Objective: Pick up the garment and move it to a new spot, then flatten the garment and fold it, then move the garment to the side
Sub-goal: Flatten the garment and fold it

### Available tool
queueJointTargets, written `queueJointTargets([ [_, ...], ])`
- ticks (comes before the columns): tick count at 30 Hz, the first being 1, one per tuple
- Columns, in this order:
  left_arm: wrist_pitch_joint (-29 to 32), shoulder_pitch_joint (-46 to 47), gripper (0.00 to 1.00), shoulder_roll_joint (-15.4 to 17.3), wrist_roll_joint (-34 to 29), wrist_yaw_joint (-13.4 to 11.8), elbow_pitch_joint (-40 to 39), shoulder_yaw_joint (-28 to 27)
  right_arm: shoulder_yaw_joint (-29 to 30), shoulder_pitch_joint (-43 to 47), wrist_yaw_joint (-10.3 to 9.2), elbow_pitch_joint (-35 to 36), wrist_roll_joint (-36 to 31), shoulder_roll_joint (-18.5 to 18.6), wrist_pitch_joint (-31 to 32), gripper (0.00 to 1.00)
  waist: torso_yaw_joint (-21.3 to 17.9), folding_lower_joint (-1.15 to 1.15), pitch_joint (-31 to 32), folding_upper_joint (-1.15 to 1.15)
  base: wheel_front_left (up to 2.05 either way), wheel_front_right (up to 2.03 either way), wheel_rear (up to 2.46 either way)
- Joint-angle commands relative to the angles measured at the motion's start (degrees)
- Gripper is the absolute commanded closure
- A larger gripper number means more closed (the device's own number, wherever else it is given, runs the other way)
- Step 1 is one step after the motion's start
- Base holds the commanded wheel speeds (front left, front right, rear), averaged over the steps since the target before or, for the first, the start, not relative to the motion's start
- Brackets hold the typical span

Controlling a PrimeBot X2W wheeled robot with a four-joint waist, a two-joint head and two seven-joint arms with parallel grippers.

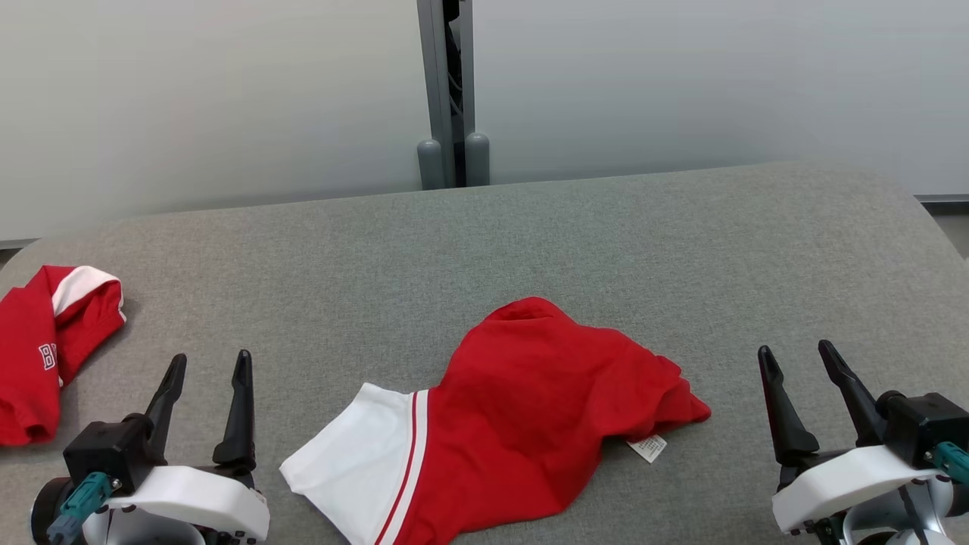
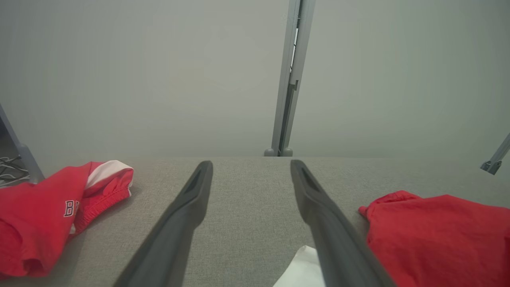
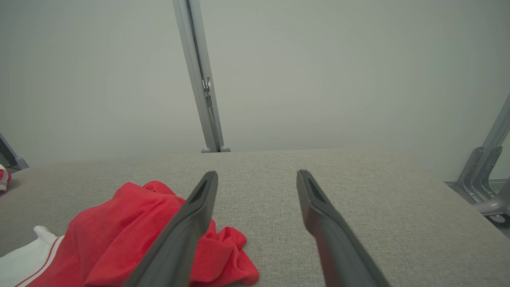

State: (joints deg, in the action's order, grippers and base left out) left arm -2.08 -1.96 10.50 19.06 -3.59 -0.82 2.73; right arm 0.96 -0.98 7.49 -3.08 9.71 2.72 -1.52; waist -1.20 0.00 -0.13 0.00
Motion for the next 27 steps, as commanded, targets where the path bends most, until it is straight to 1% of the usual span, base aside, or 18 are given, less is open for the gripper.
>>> queueJointTargets([
  [1, 0.1, 1.0, 0.0, 0.32, 0.19, -0.32, 0.12, 0.07, -0.08, -0.27, 0.01, 0.06, 0.32, 0.36, 0.13, 0.0, 0.03, 0.0, -0.07, 0.0, 0.0, 0.0, 0.0],
  [6, 1.78, 1.03, 0.0, -0.08, 0.49, -0.52, 1.14, 1.07, 0.02, -0.68, 0.01, 0.14, 0.29, 0.36, 0.12, 0.0, 0.16, 0.0, -0.62, 0.0, 0.0, 0.0, 0.0],
  [9, 3.77, 0.84, 0.0, -0.49, 1.0, 0.11, 3.51, 2.26, -0.31, -0.81, 0.01, 0.09, 0.36, 0.36, 0.03, 0.0, 0.08, 0.0, -1.34, 0.0, 0.0, 0.0, 0.0],
  [15, 7.21, 1.74, 0.0, -1.58, 4.04, 2.53, 12.23, 4.05, -1.0, -1.74, 0.01, -0.2, 0.94, 0.37, -0.43, 0.0, -0.59, 0.0, -3.56, 0.0, 0.0, 0.0, 0.0],
  [18, 7.83, 2.28, 0.0, -1.85, 5.4, 3.52, 17.09, 3.9, -1.48, -2.14, 0.01, -0.59, 1.12, 0.37, -0.75, 0.0, -1.16, 0.0, -4.43, 0.0, 0.0, 0.0, 0.0],
  [26, 8.64, 5.03, 0.0, -2.77, 8.2, 4.93, 27.65, 3.55, -1.73, -3.14, 0.01, -1.17, 1.42, 0.37, -1.31, 0.0, -2.08, 0.0, -5.89, 0.0, 0.0, 0.0, 0.0],
  [27, 8.45, 5.39, 0.36, -2.87, 8.43, 5.2, 28.54, 3.46, -1.73, -3.22, 0.01, -1.27, 1.46, 0.37, -1.38, 0.0, -2.14, 0.0, -5.94, 0.0, 0.0, 0.0, 0.0],
])
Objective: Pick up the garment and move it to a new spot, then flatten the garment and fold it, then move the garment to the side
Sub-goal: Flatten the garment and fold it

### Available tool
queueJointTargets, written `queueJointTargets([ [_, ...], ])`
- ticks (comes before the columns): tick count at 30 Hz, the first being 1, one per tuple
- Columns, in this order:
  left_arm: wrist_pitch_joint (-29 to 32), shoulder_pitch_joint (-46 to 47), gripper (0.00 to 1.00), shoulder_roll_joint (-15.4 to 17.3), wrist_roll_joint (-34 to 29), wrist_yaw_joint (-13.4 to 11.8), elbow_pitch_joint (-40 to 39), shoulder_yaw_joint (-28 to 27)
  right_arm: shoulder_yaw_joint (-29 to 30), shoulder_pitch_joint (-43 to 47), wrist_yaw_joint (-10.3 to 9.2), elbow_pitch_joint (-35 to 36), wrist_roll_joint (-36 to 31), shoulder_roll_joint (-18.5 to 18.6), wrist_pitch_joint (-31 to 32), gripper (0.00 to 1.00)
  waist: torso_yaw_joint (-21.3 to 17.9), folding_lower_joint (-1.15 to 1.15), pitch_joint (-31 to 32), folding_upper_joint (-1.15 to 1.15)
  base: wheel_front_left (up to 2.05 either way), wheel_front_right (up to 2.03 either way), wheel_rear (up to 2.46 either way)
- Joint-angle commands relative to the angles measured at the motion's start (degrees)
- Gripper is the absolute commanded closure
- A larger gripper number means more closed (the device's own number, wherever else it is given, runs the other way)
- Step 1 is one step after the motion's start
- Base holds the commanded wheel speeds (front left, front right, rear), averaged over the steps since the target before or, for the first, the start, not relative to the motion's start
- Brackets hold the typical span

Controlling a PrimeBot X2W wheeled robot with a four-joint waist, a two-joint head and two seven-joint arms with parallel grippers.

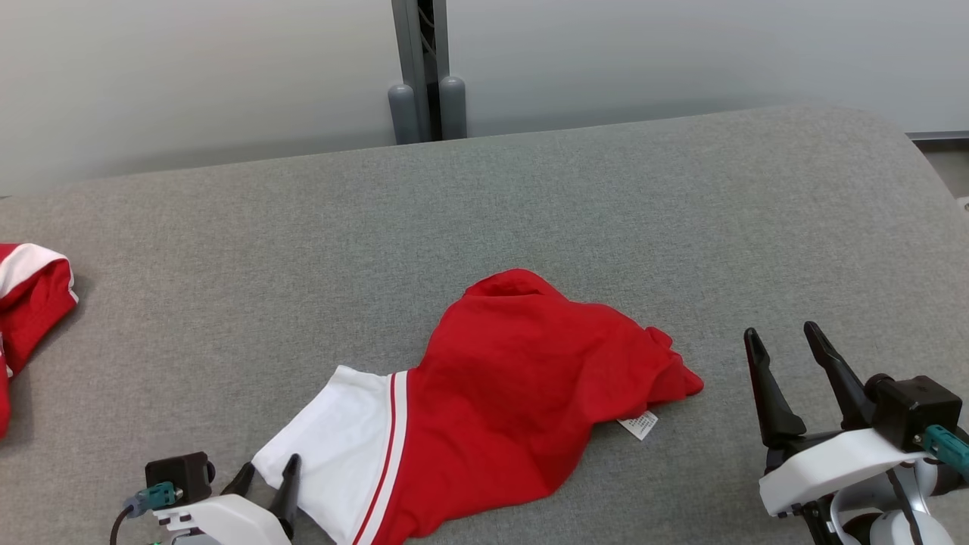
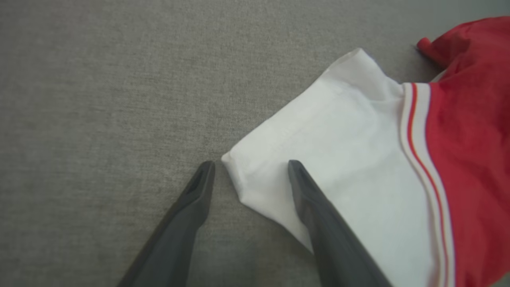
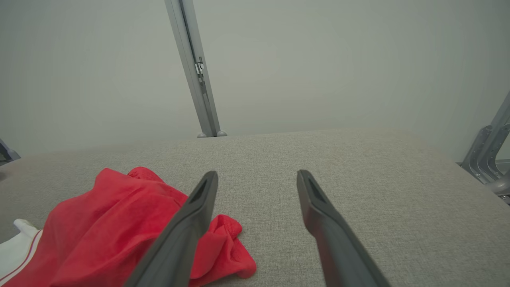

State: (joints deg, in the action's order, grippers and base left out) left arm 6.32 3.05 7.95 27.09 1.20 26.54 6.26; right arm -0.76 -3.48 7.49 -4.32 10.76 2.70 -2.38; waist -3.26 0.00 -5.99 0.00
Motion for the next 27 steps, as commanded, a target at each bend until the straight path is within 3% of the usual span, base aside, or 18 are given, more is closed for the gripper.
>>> queueJointTargets([
  [1, -0.3, 0.76, 1.0, -0.32, 0.49, 0.73, 1.92, -0.08, -0.01, -0.76, 0.01, -0.1, 0.42, 0.39, -0.49, 0.0, -0.14, 0.0, -0.12, 0.0, 0.0, 0.0, 0.0],
  [11, -6.78, 8.29, 1.0, 2.09, -1.97, 1.52, 0.06, 0.11, 0.25, -1.61, 0.01, -0.69, 0.85, 0.4, -0.98, 0.0, -0.31, 0.0, -0.65, 0.0, 0.0, 0.0, 0.0],
  [27, -10.1, 36.57, 1.0, 11.36, -9.5, 2.18, -9.16, 1.0, 0.33, -2.44, 0.01, -3.44, 2.99, 0.39, -3.49, 0.0, -4.69, 0.0, -1.22, 0.0, 0.0, 0.0, 0.0],
])
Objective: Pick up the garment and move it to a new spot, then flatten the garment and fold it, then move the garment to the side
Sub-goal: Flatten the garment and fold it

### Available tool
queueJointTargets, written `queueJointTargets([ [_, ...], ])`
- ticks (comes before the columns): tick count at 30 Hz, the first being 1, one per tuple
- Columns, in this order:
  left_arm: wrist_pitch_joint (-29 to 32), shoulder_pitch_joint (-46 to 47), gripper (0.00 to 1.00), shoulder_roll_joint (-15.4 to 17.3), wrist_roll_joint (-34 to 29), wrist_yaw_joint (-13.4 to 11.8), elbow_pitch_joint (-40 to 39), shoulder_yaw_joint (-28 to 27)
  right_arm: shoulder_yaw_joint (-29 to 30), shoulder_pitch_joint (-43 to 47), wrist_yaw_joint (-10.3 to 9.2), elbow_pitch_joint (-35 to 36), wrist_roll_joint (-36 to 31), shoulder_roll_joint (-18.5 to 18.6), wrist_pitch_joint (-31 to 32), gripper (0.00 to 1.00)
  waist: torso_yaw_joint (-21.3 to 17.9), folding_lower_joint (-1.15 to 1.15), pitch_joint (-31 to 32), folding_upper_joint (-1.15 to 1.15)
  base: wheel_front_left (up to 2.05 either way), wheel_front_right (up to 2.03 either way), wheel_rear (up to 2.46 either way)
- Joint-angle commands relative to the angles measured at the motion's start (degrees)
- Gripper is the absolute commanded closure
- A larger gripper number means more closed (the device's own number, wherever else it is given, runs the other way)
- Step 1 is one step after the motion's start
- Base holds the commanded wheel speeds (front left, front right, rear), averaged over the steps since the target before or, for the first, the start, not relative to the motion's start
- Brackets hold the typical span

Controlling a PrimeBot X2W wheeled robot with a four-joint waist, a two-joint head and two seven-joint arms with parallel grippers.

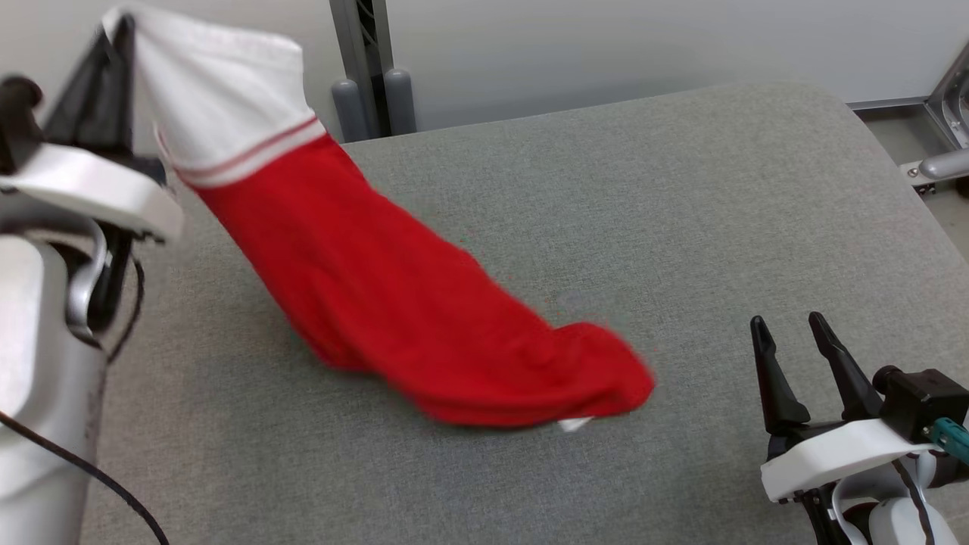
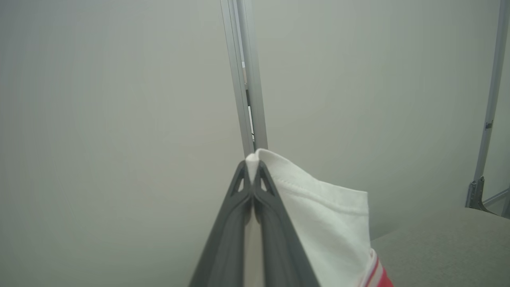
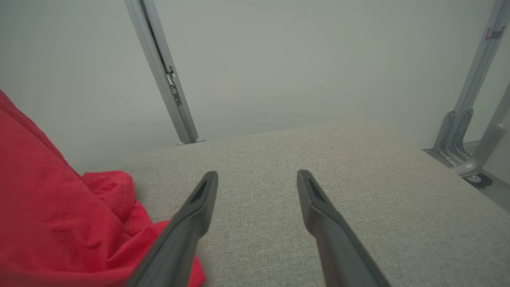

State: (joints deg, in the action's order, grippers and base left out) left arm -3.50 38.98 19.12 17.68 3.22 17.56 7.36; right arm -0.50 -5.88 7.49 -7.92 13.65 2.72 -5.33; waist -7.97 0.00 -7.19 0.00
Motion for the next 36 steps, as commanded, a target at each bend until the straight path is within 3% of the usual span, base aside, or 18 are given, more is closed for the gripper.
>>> queueJointTargets([
  [1, -0.79, 1.8, 1.0, 0.51, -0.73, 0.19, -1.1, 0.15, 0.19, -0.05, 0.01, -0.02, 0.21, 0.37, -0.66, 0.0, 0.1, 0.0, -0.09, 0.0, 0.0, 0.0, 0.0],
  [7, -2.17, 0.25, 1.0, 1.01, -2.15, -0.33, -6.51, 1.42, -0.05, -0.81, 0.01, -0.29, 0.81, 0.37, -1.17, 0.0, 1.21, 0.0, -0.97, 0.0, 0.0, 0.0, 0.0],
  [13, -2.65, -12.46, 1.0, -0.27, 0.17, -3.38, -9.46, 0.03, 0.24, -0.82, 0.01, -0.65, 0.82, 0.38, -1.28, 0.0, 2.97, 0.0, -1.76, 0.0, 0.0, 0.0, 0.0],
  [20, -4.23, -30.07, 1.0, -4.98, 4.49, -6.37, -10.03, -0.55, 0.68, -1.53, 0.01, -0.32, 0.05, 0.39, -0.8, 0.0, 5.0, 0.0, -2.16, 0.0, 0.0, 0.0, 0.0],
  [29, -6.06, -39.88, 1.0, -8.23, 7.66, -5.96, -4.22, 0.14, 0.6, -1.51, 0.01, 0.16, -1.0, 0.38, 0.28, 0.0, 6.83, 0.0, -1.89, 0.0, 0.0, 0.0, 0.0],
  [33, -5.83, -41.15, 1.0, -7.92, 8.59, -5.67, -1.23, 0.0, 0.86, -1.21, 0.01, 0.43, -1.23, 0.38, 0.6, 0.0, 7.28, 0.0, -1.54, 0.0, 0.0, 0.0, 0.0],
  [34, -5.3, -41.35, 0.85, -8.04, 8.92, -5.6, -0.62, 0.13, 1.01, -1.09, 0.01, 0.53, -1.21, 0.38, 0.72, 0.0, 7.38, 0.0, -1.47, 0.0, 0.0, 0.0, 0.0],
  [35, -4.61, -41.57, 0.58, -8.1, 9.19, -5.44, 0.03, 0.25, 1.14, -0.98, 0.01, 0.62, -1.28, 0.39, 0.88, 0.0, 7.45, 0.0, -1.41, 0.0, 0.0, 0.0, 0.0],
  [36, -4.81, -41.54, 0.0, -8.3, 9.38, -5.85, -0.13, 0.09, 1.31, -0.84, 0.01, 0.7, -1.32, 0.39, 1.01, 0.0, 7.47, 0.0, -1.29, 0.0, 0.0, 0.0, 0.0],
])
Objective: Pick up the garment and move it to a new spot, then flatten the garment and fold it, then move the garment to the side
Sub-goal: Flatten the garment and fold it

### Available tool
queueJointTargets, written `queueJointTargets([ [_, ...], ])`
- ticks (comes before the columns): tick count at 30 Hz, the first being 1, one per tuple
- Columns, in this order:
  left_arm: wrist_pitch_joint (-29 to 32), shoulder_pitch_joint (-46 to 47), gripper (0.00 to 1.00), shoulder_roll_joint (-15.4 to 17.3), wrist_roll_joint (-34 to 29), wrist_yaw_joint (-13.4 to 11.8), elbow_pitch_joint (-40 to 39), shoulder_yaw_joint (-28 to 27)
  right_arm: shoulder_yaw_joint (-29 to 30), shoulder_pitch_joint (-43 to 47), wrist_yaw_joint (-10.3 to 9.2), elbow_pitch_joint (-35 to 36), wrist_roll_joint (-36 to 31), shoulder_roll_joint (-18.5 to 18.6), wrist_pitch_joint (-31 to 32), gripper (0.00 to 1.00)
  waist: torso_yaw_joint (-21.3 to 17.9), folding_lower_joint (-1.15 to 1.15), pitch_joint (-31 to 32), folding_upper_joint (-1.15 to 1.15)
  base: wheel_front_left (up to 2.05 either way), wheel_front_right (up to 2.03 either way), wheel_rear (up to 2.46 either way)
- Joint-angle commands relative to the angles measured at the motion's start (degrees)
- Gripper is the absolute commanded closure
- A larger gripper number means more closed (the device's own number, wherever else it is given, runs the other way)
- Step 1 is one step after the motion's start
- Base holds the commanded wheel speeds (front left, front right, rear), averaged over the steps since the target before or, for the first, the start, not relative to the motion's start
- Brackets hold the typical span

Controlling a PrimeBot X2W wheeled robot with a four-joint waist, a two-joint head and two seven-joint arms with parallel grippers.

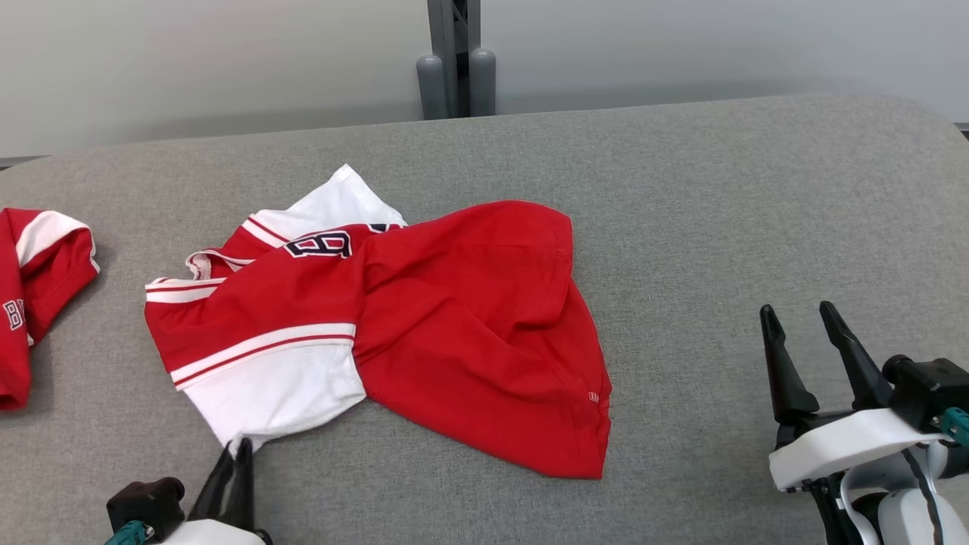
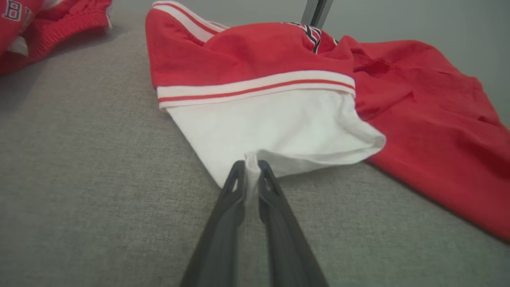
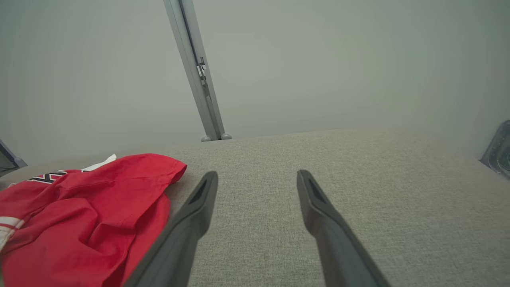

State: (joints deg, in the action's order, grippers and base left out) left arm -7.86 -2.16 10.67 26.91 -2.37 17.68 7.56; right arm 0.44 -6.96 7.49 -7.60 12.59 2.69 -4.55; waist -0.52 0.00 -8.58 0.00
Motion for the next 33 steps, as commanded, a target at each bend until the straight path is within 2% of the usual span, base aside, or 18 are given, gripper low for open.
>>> queueJointTargets([
  [1, -0.29, -0.45, 0.0, 0.23, 0.16, -0.32, -0.53, -0.1, 0.58, 0.34, 0.01, 0.55, -0.24, 0.43, 0.33, 0.0, -0.02, 0.0, 0.15, 0.0, 0.0, 0.0, 0.0],
  [7, -2.26, -0.39, 0.0, 0.68, -0.38, -0.83, -8.12, -0.5, 2.17, 0.71, 0.01, 1.8, -0.56, 0.42, 0.41, 0.0, -0.17, 0.0, 0.46, 0.0, 0.0, 0.0, 0.0],
  [14, -2.99, 2.31, 0.0, 2.46, -4.35, -3.67, -21.69, -0.84, 2.86, 0.59, 0.01, 3.55, -0.95, 0.39, -0.08, 0.0, -0.08, 0.0, 1.14, 0.0, 0.0, 0.0, 0.0],
  [18, -1.77, 4.01, 0.0, 3.59, -6.41, -5.19, -26.47, -0.89, 2.72, 0.04, 0.01, 4.43, -1.14, 0.42, -0.86, 0.0, -0.15, 0.0, 2.03, 0.0, 0.0, 0.0, 0.0],
  [23, 0.22, 4.55, 0.0, 4.72, -8.13, -6.32, -28.07, -0.51, 2.1, 0.75, 0.01, 4.39, -1.51, 0.4, -0.75, 0.0, -0.55, 0.0, 3.9, 0.0, 0.0, 0.0, 0.0],
  [33, 1.16, 0.19, 0.0, 4.77, -7.55, -6.79, -24.35, 0.16, 0.8, 4.27, 0.01, 4.12, -1.48, 0.4, 0.1, 0.0, -0.6, 0.0, 7.26, 0.0, 0.0, 0.0, 0.0],
])
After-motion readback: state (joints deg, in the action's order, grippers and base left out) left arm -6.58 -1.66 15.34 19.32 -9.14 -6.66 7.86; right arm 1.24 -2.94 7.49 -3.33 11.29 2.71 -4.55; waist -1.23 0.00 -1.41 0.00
